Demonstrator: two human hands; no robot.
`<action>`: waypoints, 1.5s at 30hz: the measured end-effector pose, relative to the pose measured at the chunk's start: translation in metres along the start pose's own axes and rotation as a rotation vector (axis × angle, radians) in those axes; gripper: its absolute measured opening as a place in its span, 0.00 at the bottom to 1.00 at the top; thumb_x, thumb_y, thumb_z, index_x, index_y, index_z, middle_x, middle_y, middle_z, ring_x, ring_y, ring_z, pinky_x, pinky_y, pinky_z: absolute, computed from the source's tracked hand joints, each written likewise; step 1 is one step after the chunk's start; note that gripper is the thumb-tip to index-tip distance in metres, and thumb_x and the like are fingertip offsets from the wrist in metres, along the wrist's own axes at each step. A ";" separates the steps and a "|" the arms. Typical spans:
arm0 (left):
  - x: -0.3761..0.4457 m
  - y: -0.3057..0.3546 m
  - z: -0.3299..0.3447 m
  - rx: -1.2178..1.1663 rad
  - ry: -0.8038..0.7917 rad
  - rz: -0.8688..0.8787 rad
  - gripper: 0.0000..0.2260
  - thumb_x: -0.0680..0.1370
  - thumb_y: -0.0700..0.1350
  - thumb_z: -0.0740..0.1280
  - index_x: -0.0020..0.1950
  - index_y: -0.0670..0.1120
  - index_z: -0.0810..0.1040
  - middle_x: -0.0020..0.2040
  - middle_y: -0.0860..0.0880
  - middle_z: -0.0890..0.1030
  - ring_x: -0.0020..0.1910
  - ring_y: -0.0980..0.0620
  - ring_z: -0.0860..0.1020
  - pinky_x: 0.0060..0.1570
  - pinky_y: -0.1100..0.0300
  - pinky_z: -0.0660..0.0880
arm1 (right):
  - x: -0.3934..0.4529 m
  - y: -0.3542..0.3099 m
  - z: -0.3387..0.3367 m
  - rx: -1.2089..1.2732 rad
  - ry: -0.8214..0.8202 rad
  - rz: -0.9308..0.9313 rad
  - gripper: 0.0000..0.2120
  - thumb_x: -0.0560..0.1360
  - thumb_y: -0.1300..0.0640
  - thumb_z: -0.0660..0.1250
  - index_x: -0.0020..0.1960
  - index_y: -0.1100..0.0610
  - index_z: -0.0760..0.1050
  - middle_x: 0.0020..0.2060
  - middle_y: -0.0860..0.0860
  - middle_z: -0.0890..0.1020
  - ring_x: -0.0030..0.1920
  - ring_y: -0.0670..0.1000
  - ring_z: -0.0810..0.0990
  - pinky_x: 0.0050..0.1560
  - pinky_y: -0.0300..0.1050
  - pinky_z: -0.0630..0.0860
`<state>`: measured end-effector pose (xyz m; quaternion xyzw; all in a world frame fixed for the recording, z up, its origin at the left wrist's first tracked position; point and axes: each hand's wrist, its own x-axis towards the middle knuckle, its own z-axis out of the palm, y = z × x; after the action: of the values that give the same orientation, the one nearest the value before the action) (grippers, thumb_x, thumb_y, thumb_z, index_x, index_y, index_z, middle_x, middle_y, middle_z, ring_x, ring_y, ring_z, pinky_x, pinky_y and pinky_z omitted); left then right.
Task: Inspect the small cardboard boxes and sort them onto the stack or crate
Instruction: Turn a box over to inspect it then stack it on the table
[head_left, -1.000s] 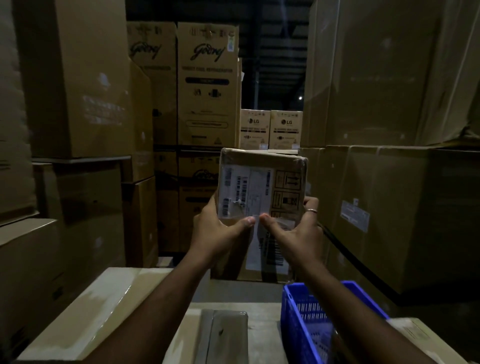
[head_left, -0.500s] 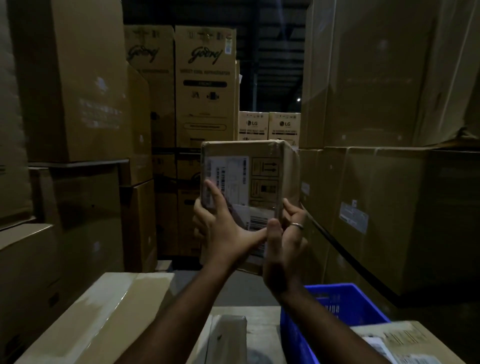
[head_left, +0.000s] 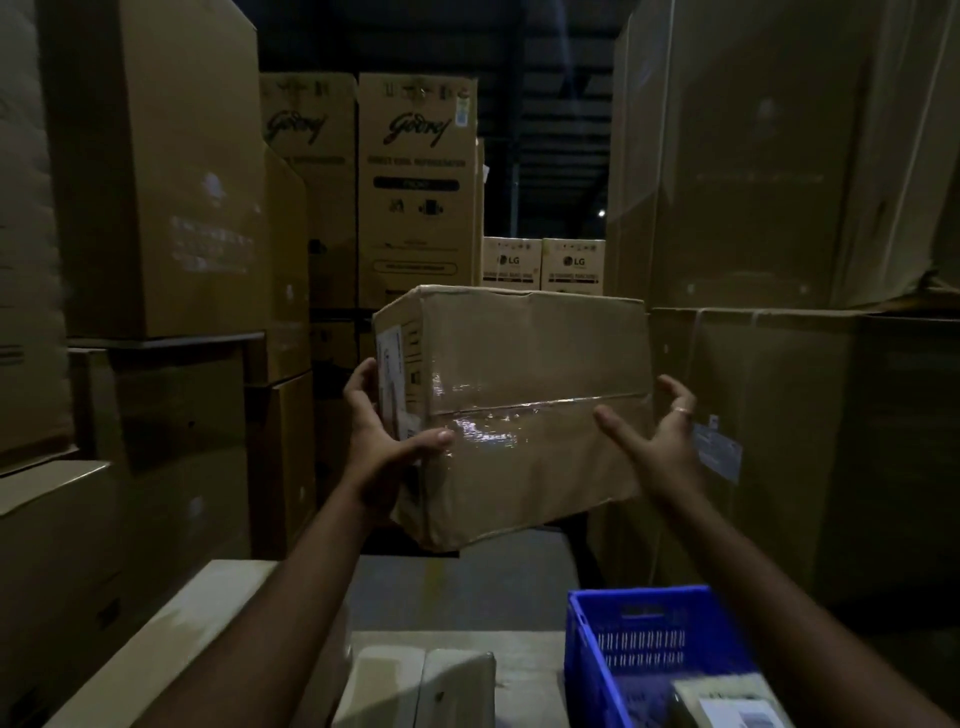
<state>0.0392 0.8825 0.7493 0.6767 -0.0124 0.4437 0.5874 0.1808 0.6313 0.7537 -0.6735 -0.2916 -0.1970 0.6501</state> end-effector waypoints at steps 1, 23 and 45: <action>0.003 -0.002 -0.008 -0.030 -0.065 -0.007 0.58 0.49 0.61 0.83 0.73 0.67 0.54 0.73 0.48 0.65 0.68 0.44 0.71 0.59 0.44 0.77 | 0.010 0.000 -0.010 0.057 -0.047 0.046 0.47 0.64 0.45 0.79 0.74 0.48 0.56 0.66 0.48 0.70 0.62 0.51 0.74 0.62 0.52 0.75; -0.031 0.008 0.053 0.017 -0.346 -0.261 0.50 0.59 0.69 0.75 0.76 0.54 0.61 0.65 0.50 0.77 0.64 0.48 0.78 0.55 0.53 0.79 | -0.051 -0.015 0.045 -0.066 0.015 0.141 0.57 0.52 0.35 0.81 0.74 0.51 0.62 0.68 0.51 0.68 0.65 0.50 0.71 0.60 0.53 0.79; -0.027 -0.019 0.041 0.525 -0.251 -0.025 0.37 0.70 0.54 0.77 0.76 0.53 0.65 0.61 0.53 0.80 0.62 0.53 0.78 0.54 0.60 0.76 | -0.095 0.033 0.070 0.173 0.132 0.211 0.37 0.64 0.51 0.81 0.65 0.48 0.62 0.59 0.47 0.75 0.57 0.46 0.77 0.44 0.36 0.75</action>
<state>0.0574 0.8418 0.7211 0.8554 0.0386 0.3371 0.3915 0.1224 0.6885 0.6623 -0.6273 -0.1916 -0.1455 0.7407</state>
